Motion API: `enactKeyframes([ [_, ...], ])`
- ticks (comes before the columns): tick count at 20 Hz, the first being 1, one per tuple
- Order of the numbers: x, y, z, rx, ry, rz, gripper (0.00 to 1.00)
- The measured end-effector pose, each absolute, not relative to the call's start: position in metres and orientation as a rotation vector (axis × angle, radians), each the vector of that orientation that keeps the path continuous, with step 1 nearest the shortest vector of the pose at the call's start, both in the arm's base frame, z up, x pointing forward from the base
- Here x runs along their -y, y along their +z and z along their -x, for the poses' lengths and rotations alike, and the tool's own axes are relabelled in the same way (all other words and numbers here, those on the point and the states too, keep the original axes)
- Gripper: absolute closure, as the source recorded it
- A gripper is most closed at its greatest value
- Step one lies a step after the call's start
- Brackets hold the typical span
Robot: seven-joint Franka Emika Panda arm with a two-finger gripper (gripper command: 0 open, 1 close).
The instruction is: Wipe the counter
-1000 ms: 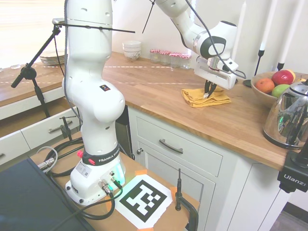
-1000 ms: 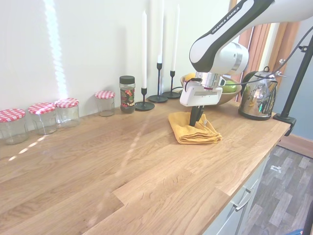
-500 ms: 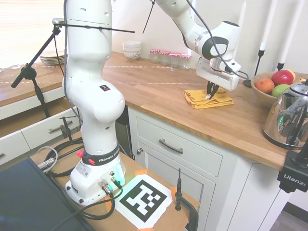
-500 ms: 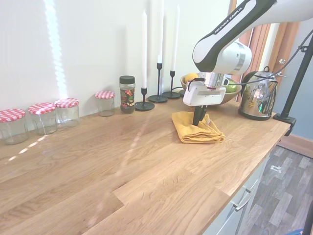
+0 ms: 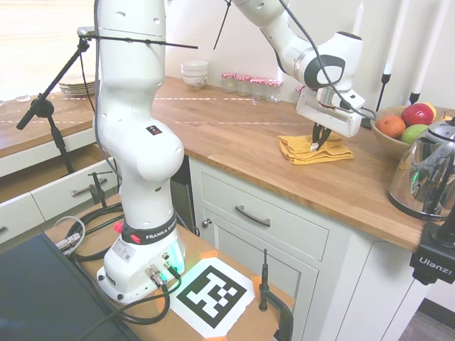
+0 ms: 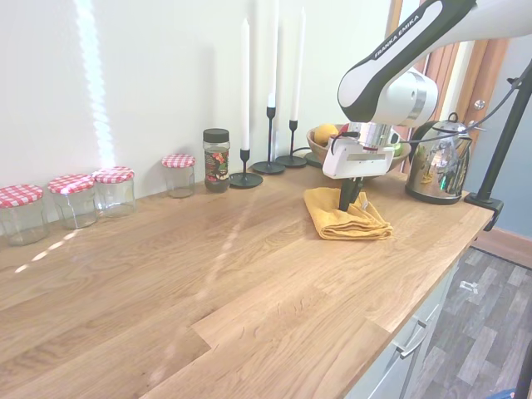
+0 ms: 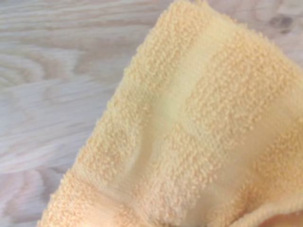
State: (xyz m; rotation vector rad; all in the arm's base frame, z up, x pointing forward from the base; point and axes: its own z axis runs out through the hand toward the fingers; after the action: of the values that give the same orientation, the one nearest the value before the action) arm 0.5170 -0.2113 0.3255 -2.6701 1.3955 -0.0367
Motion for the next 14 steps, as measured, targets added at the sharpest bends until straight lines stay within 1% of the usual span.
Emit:
enactKeyframes([
  [9,0.195,0.327,-0.523,-1.344,-0.044,2.745,1.0],
  [14,0.138,0.328,-0.534,-1.302,-0.032,2.783,1.0],
])
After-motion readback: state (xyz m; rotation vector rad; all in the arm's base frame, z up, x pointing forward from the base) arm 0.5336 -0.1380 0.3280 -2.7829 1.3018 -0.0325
